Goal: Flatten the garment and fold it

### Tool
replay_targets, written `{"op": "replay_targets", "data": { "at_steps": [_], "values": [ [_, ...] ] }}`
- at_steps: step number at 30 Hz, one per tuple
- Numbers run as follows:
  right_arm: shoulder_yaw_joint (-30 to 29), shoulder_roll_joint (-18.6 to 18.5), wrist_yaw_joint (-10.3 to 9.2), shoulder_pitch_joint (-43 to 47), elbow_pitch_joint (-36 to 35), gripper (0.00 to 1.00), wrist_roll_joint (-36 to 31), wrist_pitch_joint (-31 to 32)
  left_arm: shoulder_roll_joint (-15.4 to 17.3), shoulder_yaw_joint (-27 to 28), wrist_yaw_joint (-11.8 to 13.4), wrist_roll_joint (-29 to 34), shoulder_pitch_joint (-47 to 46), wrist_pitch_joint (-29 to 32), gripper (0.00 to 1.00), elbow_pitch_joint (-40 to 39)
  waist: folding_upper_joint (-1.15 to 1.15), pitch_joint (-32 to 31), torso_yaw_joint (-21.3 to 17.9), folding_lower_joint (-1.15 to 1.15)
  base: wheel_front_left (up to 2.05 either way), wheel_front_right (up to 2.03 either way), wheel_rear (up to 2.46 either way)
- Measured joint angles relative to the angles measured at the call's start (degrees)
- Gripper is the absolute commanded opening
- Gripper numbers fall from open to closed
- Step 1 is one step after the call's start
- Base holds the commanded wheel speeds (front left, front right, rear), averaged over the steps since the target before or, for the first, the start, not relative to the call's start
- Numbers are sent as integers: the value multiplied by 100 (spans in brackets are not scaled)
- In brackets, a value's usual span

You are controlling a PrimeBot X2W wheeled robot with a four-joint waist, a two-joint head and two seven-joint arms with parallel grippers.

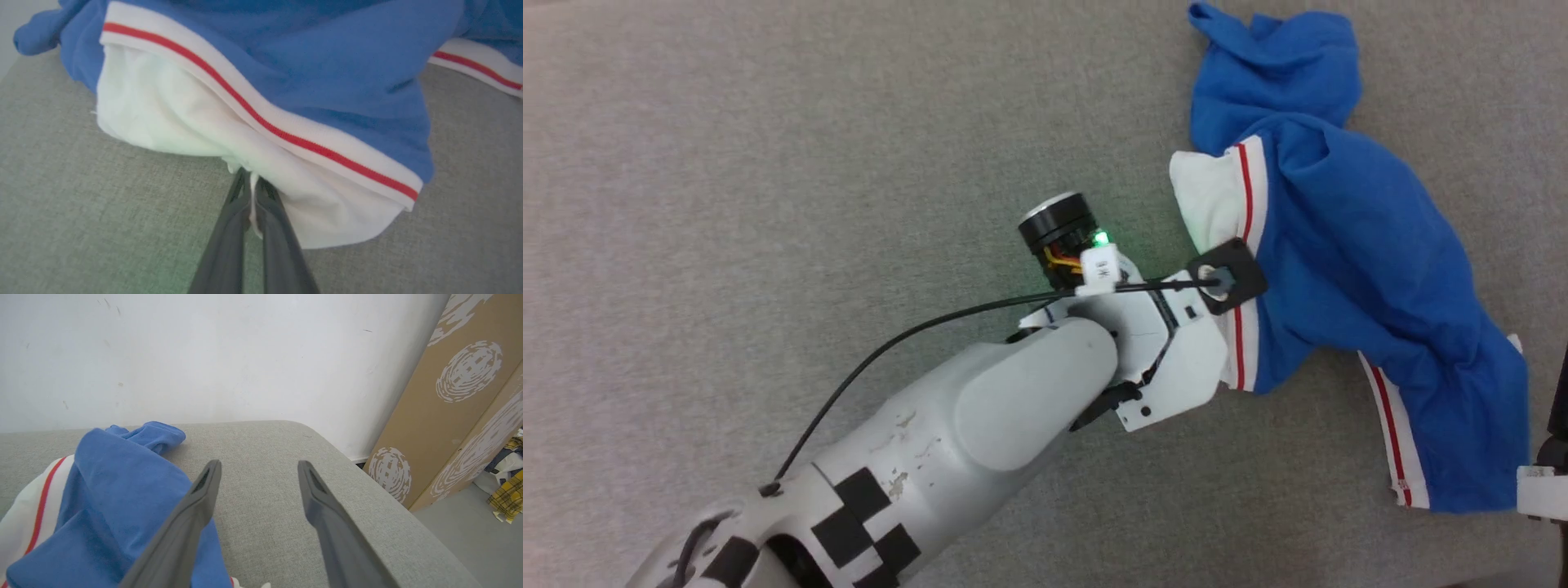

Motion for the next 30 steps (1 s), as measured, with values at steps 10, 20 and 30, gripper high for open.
{"op": "replay_targets", "data": {
  "at_steps": [10, 20, 30],
  "values": [
    [-151, -1, -1, 200, -231, 100, -238, 288, 435, 981, 929, -610, 648, -815, 0, -636, 0, -653, 367, 0, 0, 0, 0],
    [-197, 1, -1, 500, -520, 100, -248, 622, 2247, 2388, 2509, -1527, 3148, -1074, 0, -2646, 0, -1226, 909, -1, 0, 0, 0],
    [-209, 0, -1, 657, -604, 100, -276, 779, 2641, 3062, 3476, -2312, 5711, -1671, 0, -3676, 0, -1469, 1345, -1, 0, 0, 0]
  ]
}}
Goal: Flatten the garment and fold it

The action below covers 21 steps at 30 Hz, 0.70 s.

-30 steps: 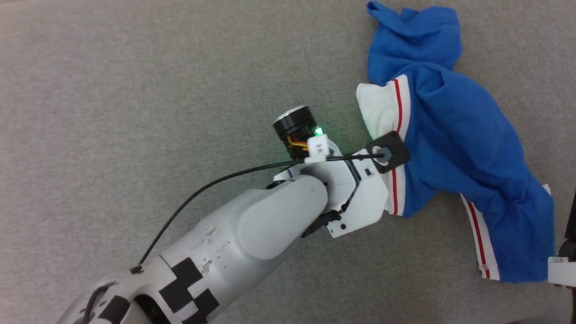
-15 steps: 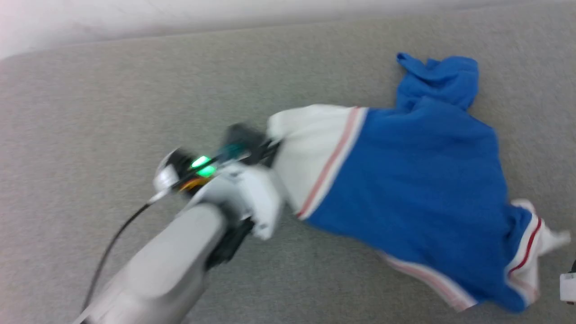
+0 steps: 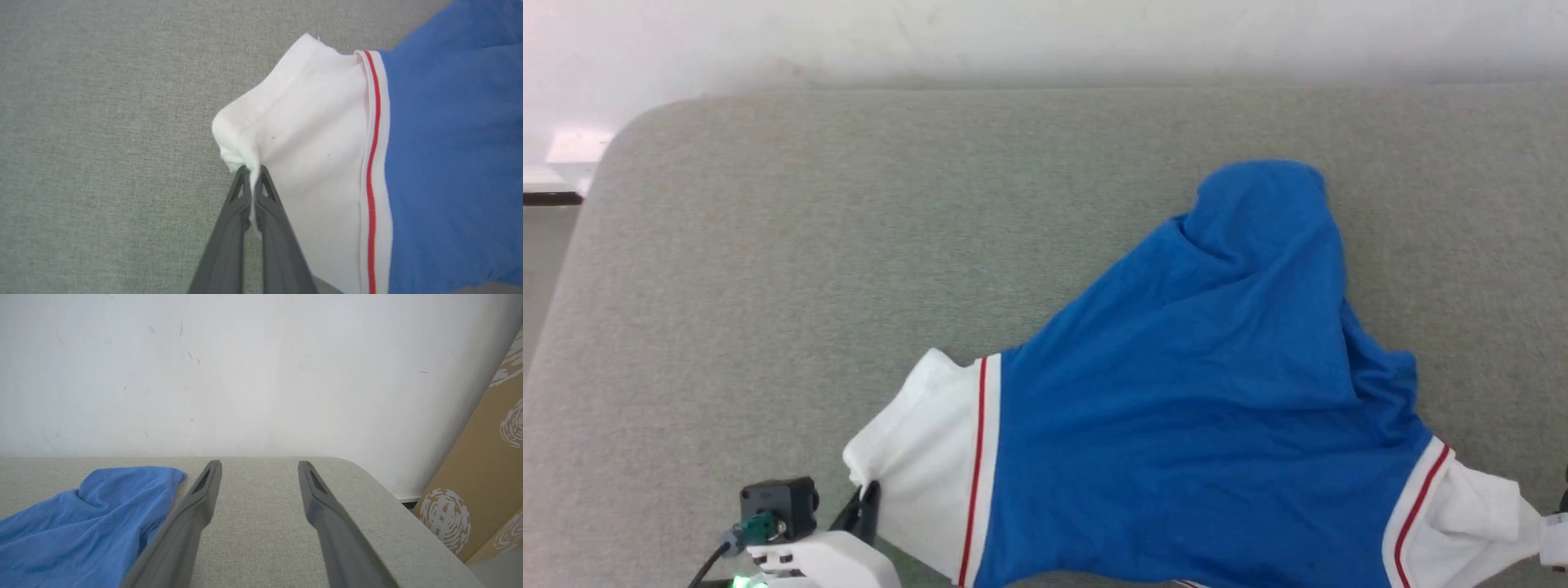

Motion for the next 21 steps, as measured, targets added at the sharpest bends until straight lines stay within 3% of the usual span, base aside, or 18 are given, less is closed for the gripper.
{"op": "replay_targets", "data": {
  "at_steps": [4, 5, 7, 8, 11, 21],
  "values": [
    [23, 1, 0, -1, -5, 100, -24, 48, -189, 27, -15, -60, 20, -208, 0, 22, 0, -92, 132, 0, 0, 0, 0],
    [26, 1, 0, 0, -5, 100, -24, 53, -222, 29, -15, -60, 20, -254, 5, 26, 0, -118, 154, 0, 0, 0, 0],
    [33, 1, 0, 0, -4, 100, -24, 83, -270, 60, -15, -55, 20, -372, 56, 31, 0, -168, 190, 0, 0, 0, 0],
    [38, 1, 0, 0, -4, 100, -24, 83, -259, 68, -15, -30, 18, -410, 100, 30, 0, -189, 202, 0, 0, 0, 0],
    [68, 2, 0, 0, -10, 100, -23, 92, -140, 111, -11, 54, -2, -450, 100, -80, 0, -215, 204, 0, 0, 0, 0],
    [121, 1, 0, -13, -10, 100, -3, 75, 1031, 59, -43, 810, -806, 356, 100, -794, 0, 8, 70, 1, 0, 0, 0]
  ]
}}
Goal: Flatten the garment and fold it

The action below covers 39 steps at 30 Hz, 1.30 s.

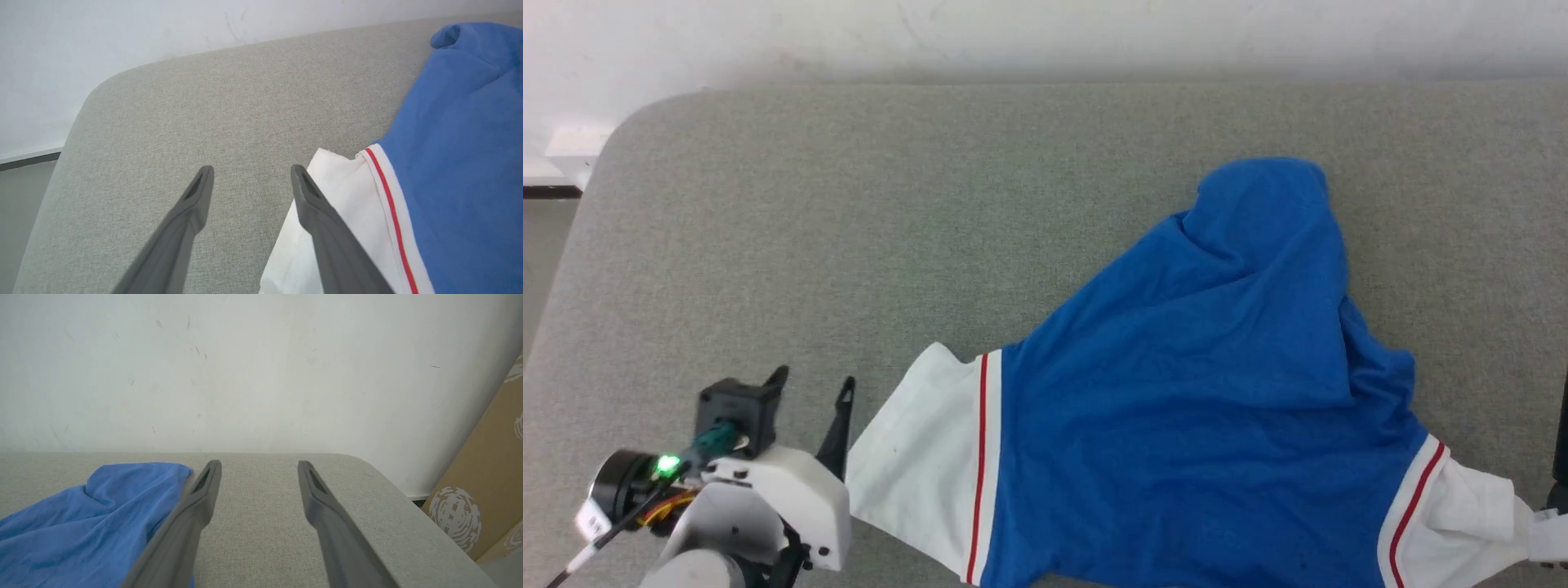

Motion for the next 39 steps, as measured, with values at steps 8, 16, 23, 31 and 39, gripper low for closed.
{"op": "replay_targets", "data": {
  "at_steps": [8, 16, 23, 31, 39],
  "values": [
    [31, 1, 0, -95, -8, 100, 0, -36, 144, -775, -768, 421, -910, 993, 100, 630, 0, 270, -171, 0, 0, 0, 0],
    [10, 0, 0, -191, 2, 100, 1, -77, -36, -1144, -1547, 172, -1254, 1477, 100, 1294, 0, 446, -367, 0, 0, 0, 0],
    [12, 0, 0, -208, -26, 100, 9, -76, -98, -1213, -1898, 11, -1544, 1577, 60, 1792, 0, 570, -457, -2, 0, 0, 0],
    [-2, 0, 0, -282, -115, 100, -32, -25, -490, -664, -1648, -538, -1338, 778, 0, 1845, 0, 602, -430, 1, 0, 0, 0],
    [778, 5, 1, -320, -180, 100, 129, 642, -645, 119, -924, -884, -578, -257, 0, 1261, 0, 480, -407, 0, 0, 0, 0]
  ]
}}
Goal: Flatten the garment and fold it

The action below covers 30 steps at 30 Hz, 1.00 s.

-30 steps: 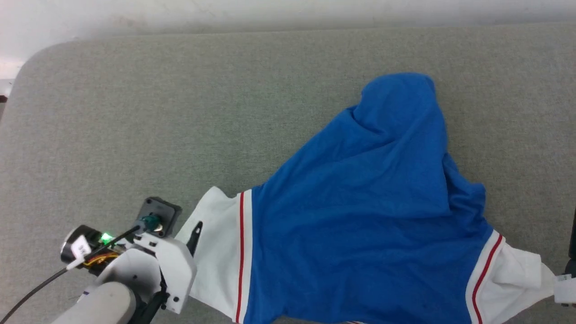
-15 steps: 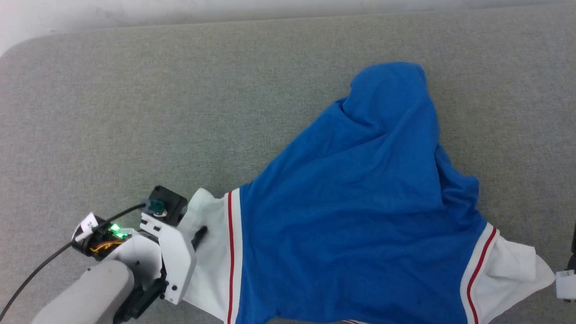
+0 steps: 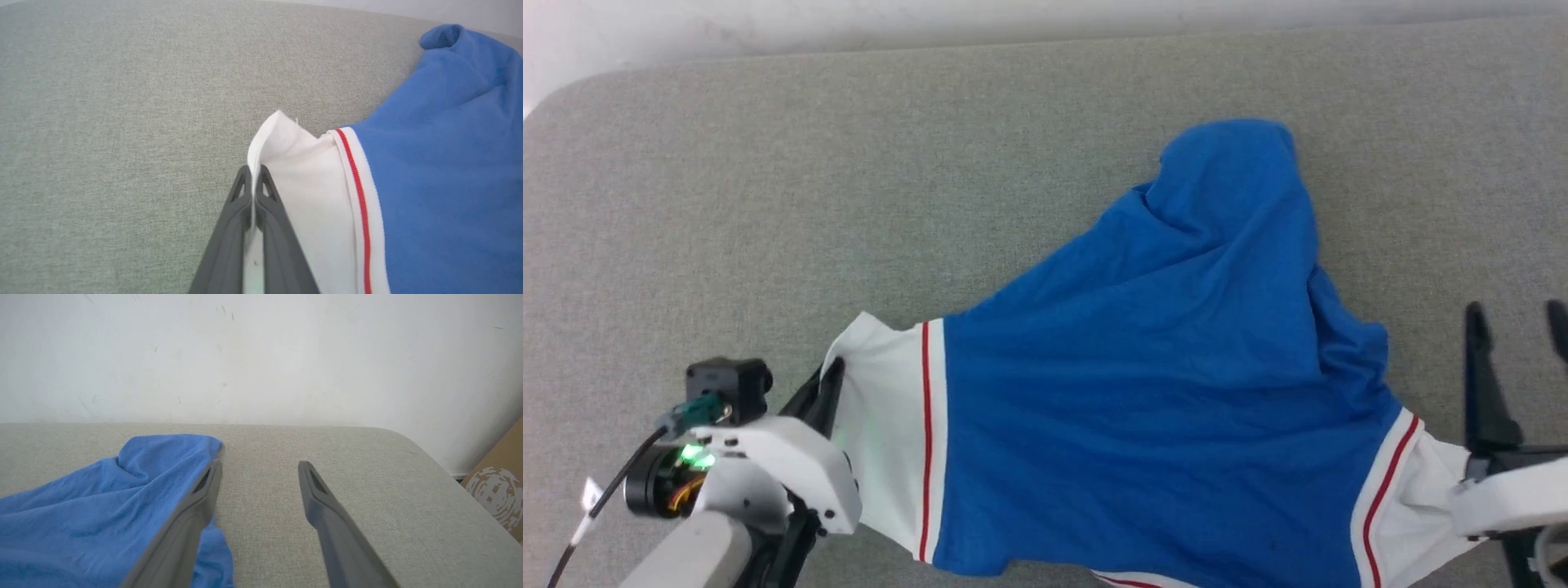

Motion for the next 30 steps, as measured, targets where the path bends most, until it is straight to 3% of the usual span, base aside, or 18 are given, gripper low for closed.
{"op": "replay_targets", "data": {
  "at_steps": [4, 7, 12, 19, 30],
  "values": [
    [181, -12, 0, -5, 77, 100, -3, 1062, 35, 103, 176, -19, 308, -100, 0, -289, 0, -56, -12, 0, 0, 0, 0],
    [203, -261, 0, 214, 116, 100, 138, 2092, 43, 91, 236, -19, 413, -115, 0, -405, 0, -84, -3, 0, 0, 0, 0],
    [34, -1066, 0, 636, 158, 100, 378, 3152, 65, 94, 245, -59, 454, -114, 0, -498, 0, -64, -21, -1, 0, 0, 0],
    [357, -1538, 0, 766, 602, 100, 772, 3238, 107, 94, 246, -93, 460, -89, 0, -556, 0, -19, -79, -1, 0, 0, 0],
    [1122, -1844, -1, 441, 1267, 100, 1002, 2854, 177, 93, 245, -118, 458, 9, 0, -666, 0, 115, -46, -1, 0, 0, 0]
  ]
}}
